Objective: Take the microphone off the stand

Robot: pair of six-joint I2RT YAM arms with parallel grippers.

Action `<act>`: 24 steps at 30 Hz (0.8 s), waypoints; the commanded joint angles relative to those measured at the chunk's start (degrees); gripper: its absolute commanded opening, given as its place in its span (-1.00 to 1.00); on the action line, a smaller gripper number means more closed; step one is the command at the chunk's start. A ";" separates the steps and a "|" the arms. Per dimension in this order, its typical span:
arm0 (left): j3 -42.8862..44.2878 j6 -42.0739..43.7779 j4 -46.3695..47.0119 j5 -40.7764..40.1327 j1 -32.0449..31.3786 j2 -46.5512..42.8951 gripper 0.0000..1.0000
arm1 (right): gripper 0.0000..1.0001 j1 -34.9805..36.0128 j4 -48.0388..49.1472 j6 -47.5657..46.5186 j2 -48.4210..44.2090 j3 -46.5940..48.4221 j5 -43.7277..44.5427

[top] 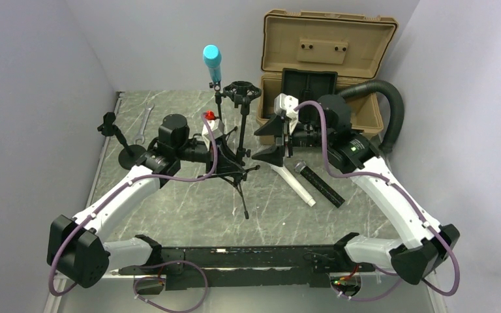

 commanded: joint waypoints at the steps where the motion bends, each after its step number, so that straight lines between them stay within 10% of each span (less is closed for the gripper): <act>1: 3.87 3.82 0.74 0.38 -0.35 -2.30 -1.00 | 0.36 -0.26 6.03 6.88 2.33 -0.83 -9.59; 14: 4.87 4.44 -0.08 0.50 -1.14 -1.50 -1.00 | -0.14 -0.26 9.83 9.82 4.28 -3.52 -11.75; 24: 4.37 1.34 2.69 1.83 -1.12 -0.83 -1.00 | -0.96 1.66 4.65 0.82 2.52 -3.29 -2.71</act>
